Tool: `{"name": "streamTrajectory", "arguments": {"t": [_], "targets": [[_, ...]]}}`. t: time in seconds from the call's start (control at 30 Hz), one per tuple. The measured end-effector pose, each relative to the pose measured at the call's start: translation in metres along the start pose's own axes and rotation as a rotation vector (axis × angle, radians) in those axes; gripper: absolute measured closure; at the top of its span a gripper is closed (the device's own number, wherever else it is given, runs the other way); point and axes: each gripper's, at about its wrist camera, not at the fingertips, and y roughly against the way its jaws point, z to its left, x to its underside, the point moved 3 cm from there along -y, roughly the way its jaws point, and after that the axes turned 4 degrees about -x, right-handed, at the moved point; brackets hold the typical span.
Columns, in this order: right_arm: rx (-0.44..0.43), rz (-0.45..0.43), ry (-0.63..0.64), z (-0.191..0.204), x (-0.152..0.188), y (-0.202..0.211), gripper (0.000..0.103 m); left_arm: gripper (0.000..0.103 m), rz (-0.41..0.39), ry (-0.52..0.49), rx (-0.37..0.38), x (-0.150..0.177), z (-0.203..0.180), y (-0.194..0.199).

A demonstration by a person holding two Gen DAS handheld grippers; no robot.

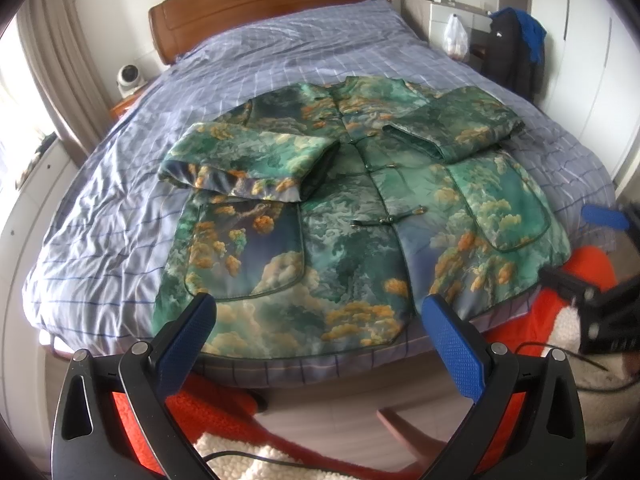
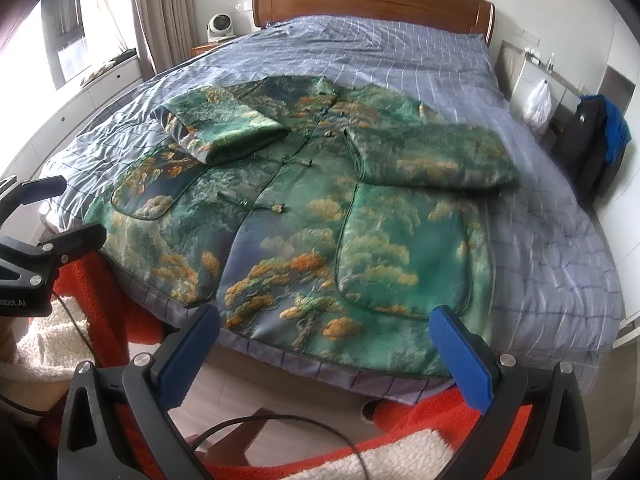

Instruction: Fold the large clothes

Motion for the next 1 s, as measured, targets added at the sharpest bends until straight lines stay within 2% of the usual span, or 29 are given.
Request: {"name": "streamTrajectory", "arguments": {"t": [0.17, 0.27, 0.33, 0.47, 0.57, 0.6, 0.63, 0.67, 0.8, 0.83, 0.9, 1.0], "targets": [[0.064, -0.089, 0.053, -0.03, -0.033, 0.004, 0.0, 0.0, -0.006, 0.001, 0.002, 0.001, 0.0, 0.001], [0.109, -0.102, 0.124, -0.047, -0.063, -0.019, 0.0, 0.0, -0.013, -0.001, -0.001, 0.0, 0.0, 0.005], [0.128, -0.097, 0.175, -0.053, -0.08, -0.045, 0.0, 0.0, -0.019, 0.0, -0.007, -0.001, -0.001, 0.008], [0.097, -0.074, 0.258, -0.048, -0.112, -0.109, 0.0, 0.0, -0.018, 0.002, -0.021, -0.001, 0.0, 0.009], [0.123, 0.036, 0.299, -0.047, -0.125, -0.17, 0.006, 0.001, -0.011, 0.004, -0.033, 0.0, 0.002, 0.009], [0.151, 0.08, 0.293, -0.054, -0.126, -0.188, 0.034, 0.001, -0.011, 0.004, -0.04, 0.001, 0.004, 0.01], [0.148, 0.087, 0.262, -0.064, -0.129, -0.191, 0.071, 0.0, -0.012, 0.005, -0.046, 0.002, 0.005, 0.011], [0.113, 0.08, 0.205, -0.078, -0.133, -0.185, 0.078, 0.0, -0.013, 0.007, -0.052, 0.003, 0.007, 0.011], [0.148, -0.059, 0.008, -0.154, -0.146, -0.116, 0.087, 0.001, 0.01, 0.033, -0.036, 0.004, 0.011, 0.002], [0.192, -0.109, -0.057, -0.191, -0.147, -0.084, 0.087, 0.001, 0.014, 0.035, -0.025, 0.003, 0.009, 0.0], [0.27, -0.167, -0.145, -0.239, -0.143, -0.042, 0.087, 0.001, 0.014, 0.024, -0.007, 0.001, 0.002, -0.002], [0.456, -0.212, -0.305, -0.327, -0.117, 0.017, 0.087, 0.001, 0.004, -0.016, 0.011, -0.001, -0.014, -0.002]]}}
